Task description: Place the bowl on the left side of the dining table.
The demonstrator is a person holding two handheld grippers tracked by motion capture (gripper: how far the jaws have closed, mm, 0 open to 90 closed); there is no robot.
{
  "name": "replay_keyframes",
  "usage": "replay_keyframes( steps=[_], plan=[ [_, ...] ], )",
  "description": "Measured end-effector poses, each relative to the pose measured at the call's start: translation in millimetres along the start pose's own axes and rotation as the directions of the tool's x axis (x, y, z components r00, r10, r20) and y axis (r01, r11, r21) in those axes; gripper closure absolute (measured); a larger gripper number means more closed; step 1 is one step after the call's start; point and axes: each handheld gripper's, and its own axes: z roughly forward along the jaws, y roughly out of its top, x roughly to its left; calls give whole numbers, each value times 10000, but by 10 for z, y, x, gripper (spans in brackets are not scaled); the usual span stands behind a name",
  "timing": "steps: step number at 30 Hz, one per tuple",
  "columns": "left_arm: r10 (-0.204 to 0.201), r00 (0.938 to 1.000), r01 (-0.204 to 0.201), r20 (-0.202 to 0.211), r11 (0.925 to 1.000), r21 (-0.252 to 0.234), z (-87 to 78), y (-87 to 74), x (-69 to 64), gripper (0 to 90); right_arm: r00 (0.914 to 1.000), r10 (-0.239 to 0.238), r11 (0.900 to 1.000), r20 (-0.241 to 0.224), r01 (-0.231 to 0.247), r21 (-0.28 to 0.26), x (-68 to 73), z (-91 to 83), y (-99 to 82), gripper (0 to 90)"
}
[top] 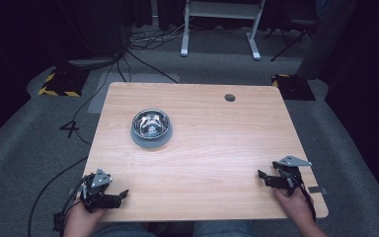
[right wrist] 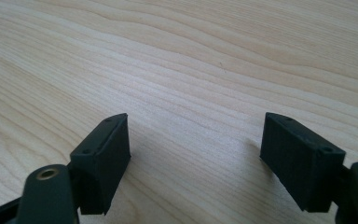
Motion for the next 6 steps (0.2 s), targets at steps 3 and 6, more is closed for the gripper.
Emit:
replay_keyframes(
  steps=[3,6],
  plan=[
    [-7,10000,7,20,10000,-11,1,-1,0,108,10000,-3,10000,1,3,1,0,0,0,239],
    [-12,10000,12,9,10000,-14,1,-1,0,108,10000,-5,10000,1,5,0,0,0,0,239]
  ],
)
